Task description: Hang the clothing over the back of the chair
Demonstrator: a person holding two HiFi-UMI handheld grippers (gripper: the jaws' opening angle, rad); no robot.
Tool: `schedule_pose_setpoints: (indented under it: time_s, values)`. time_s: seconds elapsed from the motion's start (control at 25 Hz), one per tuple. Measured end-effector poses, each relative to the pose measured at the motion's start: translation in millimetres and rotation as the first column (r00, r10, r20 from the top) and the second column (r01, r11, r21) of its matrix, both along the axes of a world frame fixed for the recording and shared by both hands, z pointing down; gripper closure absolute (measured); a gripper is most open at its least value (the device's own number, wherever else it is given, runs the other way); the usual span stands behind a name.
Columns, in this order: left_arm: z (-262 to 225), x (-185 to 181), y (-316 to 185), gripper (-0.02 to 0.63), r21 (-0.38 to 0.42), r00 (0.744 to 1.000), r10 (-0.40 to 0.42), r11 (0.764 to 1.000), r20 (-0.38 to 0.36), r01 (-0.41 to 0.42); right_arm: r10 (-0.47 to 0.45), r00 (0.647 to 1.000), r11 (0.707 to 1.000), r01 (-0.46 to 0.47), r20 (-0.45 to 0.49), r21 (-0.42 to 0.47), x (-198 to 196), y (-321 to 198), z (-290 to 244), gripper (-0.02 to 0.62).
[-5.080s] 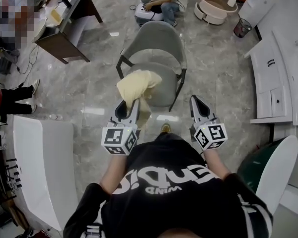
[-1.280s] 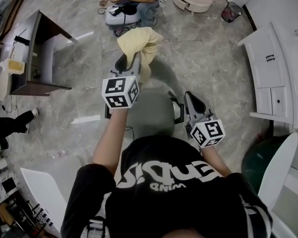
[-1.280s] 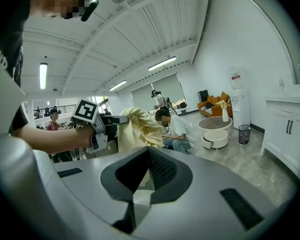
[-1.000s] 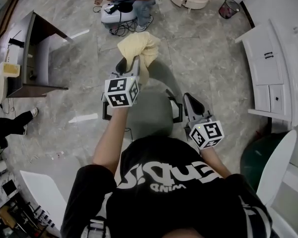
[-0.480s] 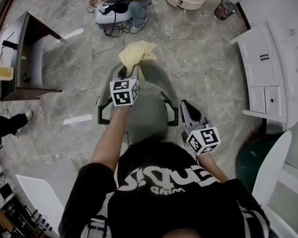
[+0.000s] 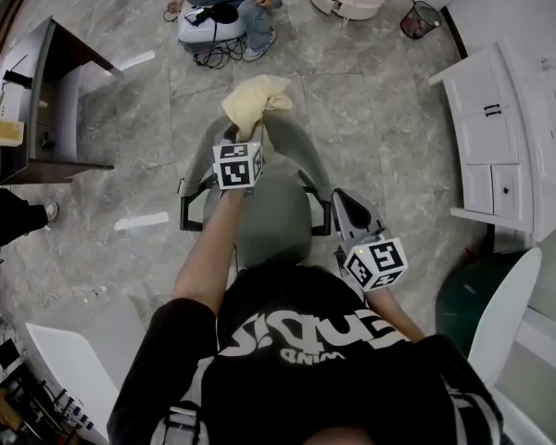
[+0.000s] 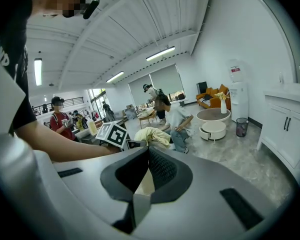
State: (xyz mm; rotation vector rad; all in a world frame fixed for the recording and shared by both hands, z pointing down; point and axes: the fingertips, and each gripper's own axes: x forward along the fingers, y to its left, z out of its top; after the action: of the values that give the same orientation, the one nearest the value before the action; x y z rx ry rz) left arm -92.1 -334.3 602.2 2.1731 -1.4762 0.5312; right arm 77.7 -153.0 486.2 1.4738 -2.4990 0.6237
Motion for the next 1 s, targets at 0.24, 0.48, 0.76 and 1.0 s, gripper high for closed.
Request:
schedule_pose_setpoints:
  time_s: [0.24, 0.48, 0.76, 1.0]
  values:
    - [0.4, 1.4, 16.7, 0.335, -0.021, 1.0, 0.022, 1.0, 0.002, -0.022, -0.017, 1.0, 1.0, 0.017, 0.007, 0.013, -2.3, 2.5, -3.5, 0.58]
    - [-12.2, -4.3, 32.6, 0.328, -0.018, 1.0, -0.001, 1.0, 0.001, 0.001, -0.029, 1.0, 0.999, 0.029, 0.012, 0.029, -0.7, 9.5, -10.6, 0.581]
    - [-45.5, -10.8, 58.8, 0.328, 0.034, 1.0, -0.027, 0.999, -0.003, 0.027, -0.053, 0.998, 0.997, 0.052, 0.021, 0.061, 0.3, 20.8, -21.5, 0.58]
    - [-87.0, -11.1, 95.8, 0.458, 0.109, 0.998, -0.047, 0.993, -0.052, 0.053, -0.08, 0.997, 0.992, 0.078, 0.02, 0.097, 1.2, 31.9, -30.8, 0.58]
